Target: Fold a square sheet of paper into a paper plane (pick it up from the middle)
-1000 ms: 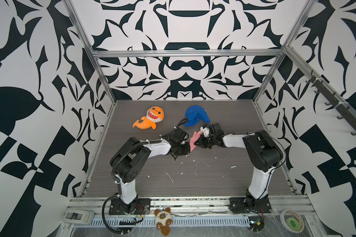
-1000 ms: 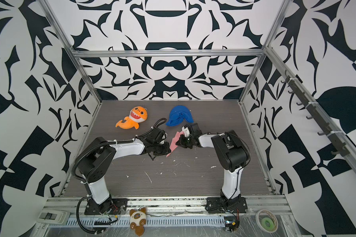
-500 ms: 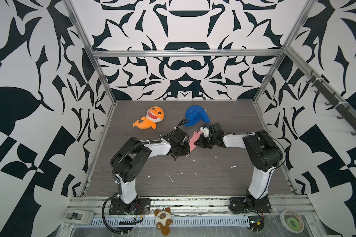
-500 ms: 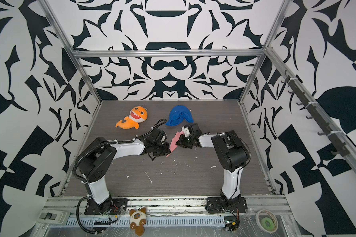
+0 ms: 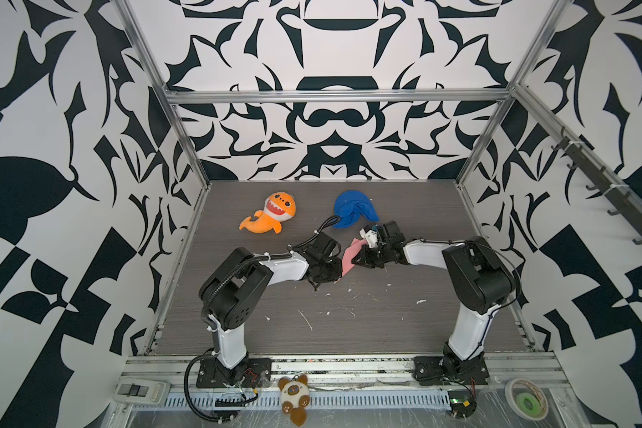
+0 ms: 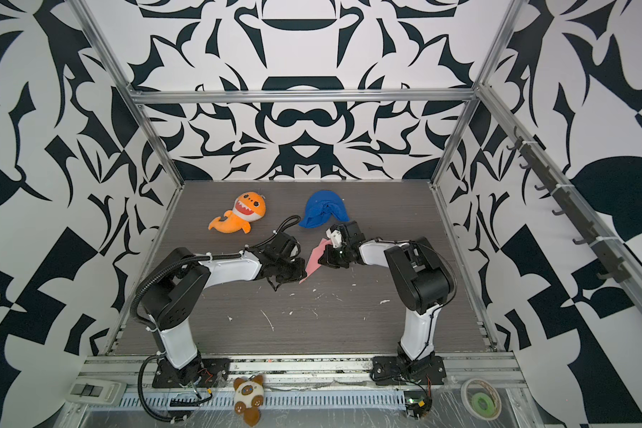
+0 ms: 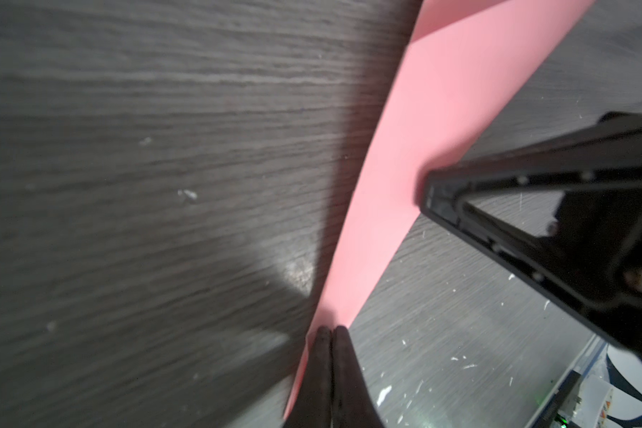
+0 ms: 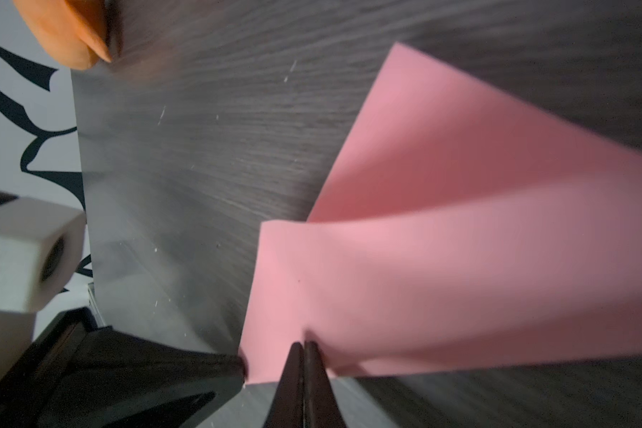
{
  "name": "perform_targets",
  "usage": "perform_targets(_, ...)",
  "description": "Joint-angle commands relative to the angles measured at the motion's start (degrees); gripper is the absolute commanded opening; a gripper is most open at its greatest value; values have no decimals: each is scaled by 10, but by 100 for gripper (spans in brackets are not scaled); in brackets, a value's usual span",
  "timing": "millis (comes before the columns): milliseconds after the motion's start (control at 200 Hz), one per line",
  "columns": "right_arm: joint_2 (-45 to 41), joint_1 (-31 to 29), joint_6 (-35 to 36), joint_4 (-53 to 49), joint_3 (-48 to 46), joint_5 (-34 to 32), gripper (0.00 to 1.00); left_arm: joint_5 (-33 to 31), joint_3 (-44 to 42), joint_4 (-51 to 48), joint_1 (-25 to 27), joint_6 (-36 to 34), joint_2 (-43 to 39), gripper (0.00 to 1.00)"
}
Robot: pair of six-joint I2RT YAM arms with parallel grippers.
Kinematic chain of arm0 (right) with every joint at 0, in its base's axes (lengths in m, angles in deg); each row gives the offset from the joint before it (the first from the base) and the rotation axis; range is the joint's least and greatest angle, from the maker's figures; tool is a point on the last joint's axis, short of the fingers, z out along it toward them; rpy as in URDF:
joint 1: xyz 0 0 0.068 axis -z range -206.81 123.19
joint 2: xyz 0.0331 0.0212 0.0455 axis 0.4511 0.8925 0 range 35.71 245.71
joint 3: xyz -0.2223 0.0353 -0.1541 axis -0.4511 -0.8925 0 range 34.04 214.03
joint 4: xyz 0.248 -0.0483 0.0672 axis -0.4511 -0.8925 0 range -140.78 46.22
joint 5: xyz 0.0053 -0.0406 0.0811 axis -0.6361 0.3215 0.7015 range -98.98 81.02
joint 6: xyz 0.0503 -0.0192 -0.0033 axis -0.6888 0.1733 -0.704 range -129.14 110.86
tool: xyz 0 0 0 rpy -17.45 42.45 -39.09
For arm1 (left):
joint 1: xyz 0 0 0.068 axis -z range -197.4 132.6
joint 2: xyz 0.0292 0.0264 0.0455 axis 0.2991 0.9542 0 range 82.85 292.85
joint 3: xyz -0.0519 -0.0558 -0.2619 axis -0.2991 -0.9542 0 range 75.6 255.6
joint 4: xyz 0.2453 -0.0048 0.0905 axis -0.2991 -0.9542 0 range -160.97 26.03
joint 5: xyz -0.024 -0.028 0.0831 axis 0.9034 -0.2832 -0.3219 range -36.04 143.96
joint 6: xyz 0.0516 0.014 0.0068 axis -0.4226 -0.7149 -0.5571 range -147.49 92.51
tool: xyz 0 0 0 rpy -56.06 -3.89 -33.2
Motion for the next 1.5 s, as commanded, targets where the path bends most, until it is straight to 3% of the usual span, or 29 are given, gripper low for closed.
perform_targets(0,-31,-22,63,-37,18,27,6,-28,-6,-66,1,-8,19,5)
perform_targets(400,14,-58,67,-64,64,10,2,-35,-1,-84,1,-14,23,2)
perform_targets(965,50,-12,96,-101,69,-1,2,-43,1,-101,1,-19,30,0)
perform_targets(1260,32,22,108,-128,104,-30,2,-44,1,-105,0,-22,34,0)
perform_targets(1495,-8,-20,136,-166,104,-56,2,-47,6,-110,1,-25,36,0)
